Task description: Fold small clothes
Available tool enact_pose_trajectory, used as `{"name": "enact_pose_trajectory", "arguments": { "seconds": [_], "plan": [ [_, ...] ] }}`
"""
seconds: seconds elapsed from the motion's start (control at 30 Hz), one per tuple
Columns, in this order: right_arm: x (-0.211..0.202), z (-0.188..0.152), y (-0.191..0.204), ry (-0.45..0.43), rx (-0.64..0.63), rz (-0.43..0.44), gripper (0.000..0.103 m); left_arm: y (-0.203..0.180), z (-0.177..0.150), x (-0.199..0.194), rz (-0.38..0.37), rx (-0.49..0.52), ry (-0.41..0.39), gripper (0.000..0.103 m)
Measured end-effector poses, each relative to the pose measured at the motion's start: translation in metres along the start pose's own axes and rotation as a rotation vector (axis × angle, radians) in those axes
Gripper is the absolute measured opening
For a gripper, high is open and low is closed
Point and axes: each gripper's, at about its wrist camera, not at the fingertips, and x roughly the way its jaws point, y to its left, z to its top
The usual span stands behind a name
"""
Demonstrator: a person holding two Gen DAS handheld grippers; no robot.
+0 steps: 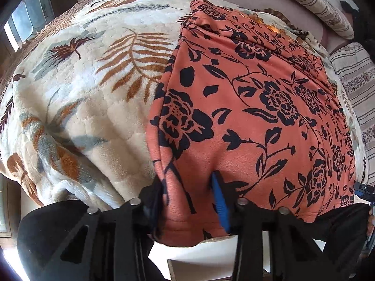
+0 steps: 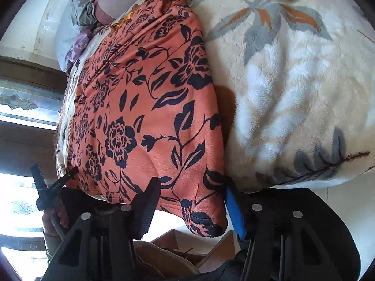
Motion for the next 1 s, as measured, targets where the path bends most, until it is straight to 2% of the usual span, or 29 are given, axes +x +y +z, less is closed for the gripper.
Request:
{"name": "enact_pose_trajectory", "arguments": {
  "seconds": [0.07, 0.17, 0.2, 0.33, 0.47, 0.53, 0.6, 0.7, 0.77, 0.8, 0.9, 1.0],
  "plan": [
    [-0.003, 0.000, -0.002, 0.000, 0.002, -0.013, 0.065, 0.008, 0.002, -0.002, -0.020, -0.006, 0.019, 0.020],
    [-0.001, 0.002, -0.008, 0.025, 0.016, 0.011, 0.065, 0.014, 0.005, -0.003, -0.042, -0.007, 0.038, 0.020],
    [0.000, 0.002, -0.008, 0.034, 0.011, 0.022, 0.065, 0.013, 0.005, -0.003, -0.047, -0.003, 0.037, 0.021],
    [-0.009, 0.003, 0.000, -0.001, -0.023, 0.020, 0.065, 0.005, 0.007, -0.020, -0.062, 0.032, -0.030, 0.048],
    [-0.048, 0.021, 0.011, -0.177, -0.055, -0.039, 0.065, 0.002, 0.027, -0.041, -0.056, 0.032, -0.141, 0.050],
    [-0.064, 0.038, 0.024, -0.258, -0.086, -0.022, 0.065, -0.002, 0.050, -0.044, -0.071, 0.036, -0.184, 0.050],
    [-0.072, 0.062, 0.036, -0.302, -0.102, 0.038, 0.065, -0.006, 0.080, -0.039, -0.079, 0.037, -0.210, 0.050],
    [-0.070, 0.109, 0.050, -0.361, -0.105, 0.104, 0.069, -0.001, 0.135, -0.022, -0.178, -0.029, -0.231, 0.050],
    [-0.058, 0.145, 0.047, -0.374, -0.053, 0.152, 0.069, 0.005, 0.173, -0.001, -0.266, -0.092, -0.212, 0.050],
    [-0.050, 0.164, 0.046, -0.376, -0.033, 0.160, 0.069, 0.007, 0.191, 0.011, -0.285, -0.114, -0.196, 0.050],
    [-0.023, 0.216, 0.040, -0.367, -0.021, 0.145, 0.069, 0.003, 0.237, 0.038, -0.317, -0.118, -0.180, 0.050],
    [0.005, 0.261, 0.042, -0.333, -0.045, 0.115, 0.069, -0.010, 0.272, 0.060, -0.305, -0.067, -0.174, 0.051]
  ]
}}
